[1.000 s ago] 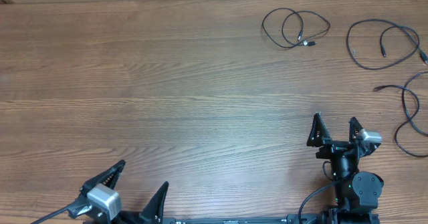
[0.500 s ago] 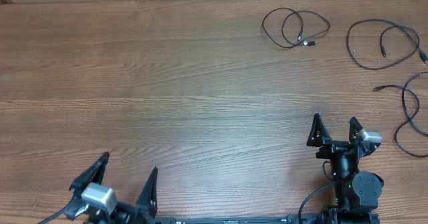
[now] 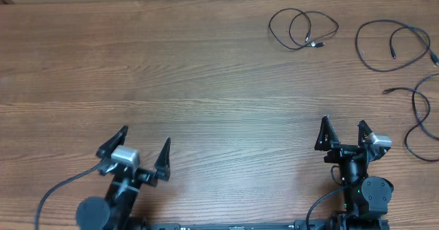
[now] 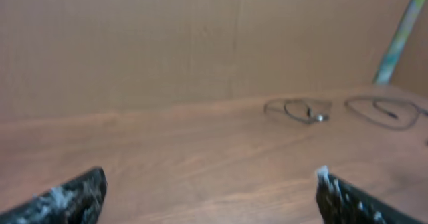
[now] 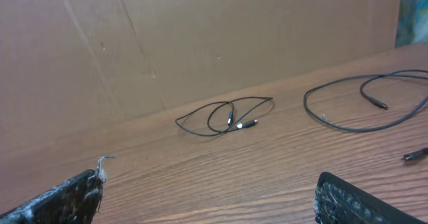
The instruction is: Untangle cables
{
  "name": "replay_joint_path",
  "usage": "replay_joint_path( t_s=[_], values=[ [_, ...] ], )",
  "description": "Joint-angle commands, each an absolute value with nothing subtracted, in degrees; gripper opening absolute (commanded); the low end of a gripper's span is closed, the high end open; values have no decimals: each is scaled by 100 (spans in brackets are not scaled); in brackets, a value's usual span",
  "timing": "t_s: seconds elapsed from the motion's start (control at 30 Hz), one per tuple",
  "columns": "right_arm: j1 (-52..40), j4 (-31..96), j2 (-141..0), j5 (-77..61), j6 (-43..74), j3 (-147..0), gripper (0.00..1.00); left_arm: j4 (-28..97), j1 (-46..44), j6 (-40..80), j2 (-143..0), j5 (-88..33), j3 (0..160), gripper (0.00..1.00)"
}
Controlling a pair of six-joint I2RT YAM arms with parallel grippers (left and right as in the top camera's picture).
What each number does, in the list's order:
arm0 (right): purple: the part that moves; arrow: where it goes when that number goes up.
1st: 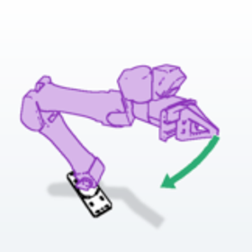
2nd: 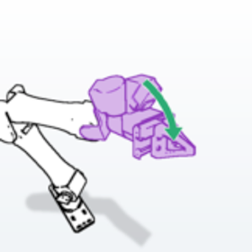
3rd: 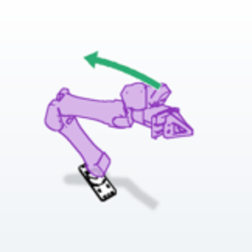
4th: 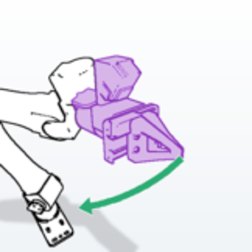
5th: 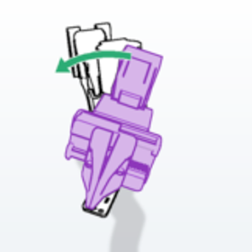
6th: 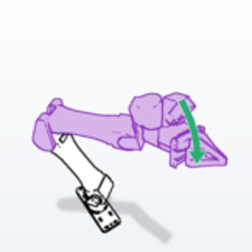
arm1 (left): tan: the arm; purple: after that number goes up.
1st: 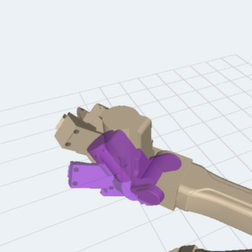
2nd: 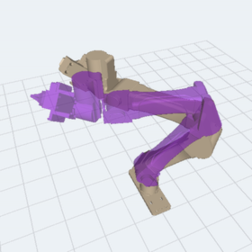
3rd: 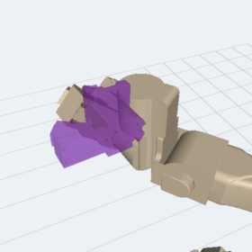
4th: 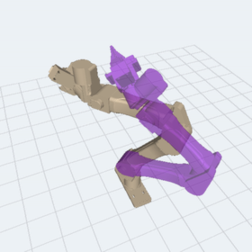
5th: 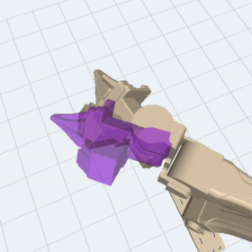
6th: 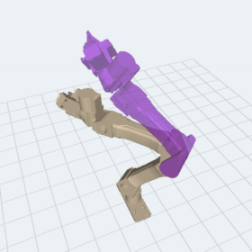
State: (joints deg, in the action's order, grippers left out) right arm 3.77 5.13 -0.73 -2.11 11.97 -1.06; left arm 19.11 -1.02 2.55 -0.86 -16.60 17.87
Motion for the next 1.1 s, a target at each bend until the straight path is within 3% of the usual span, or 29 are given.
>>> replay_joint_path(
  t_s=[0.0,0.23,0.57,1.07],
  values=[
    [388,473,-16,-158,1192,-47,100,1417,-67,126,-27,-1590,1151,100],
    [388,473,-16,-158,1192,-47,100,-189,-64,130,-27,-1135,10,100],
    [388,473,-16,-158,1192,-47,100,384,-64,189,-23,652,25,100],
    [388,473,-16,-158,1190,-47,100,403,-56,126,-25,467,27,100]
  ],
)
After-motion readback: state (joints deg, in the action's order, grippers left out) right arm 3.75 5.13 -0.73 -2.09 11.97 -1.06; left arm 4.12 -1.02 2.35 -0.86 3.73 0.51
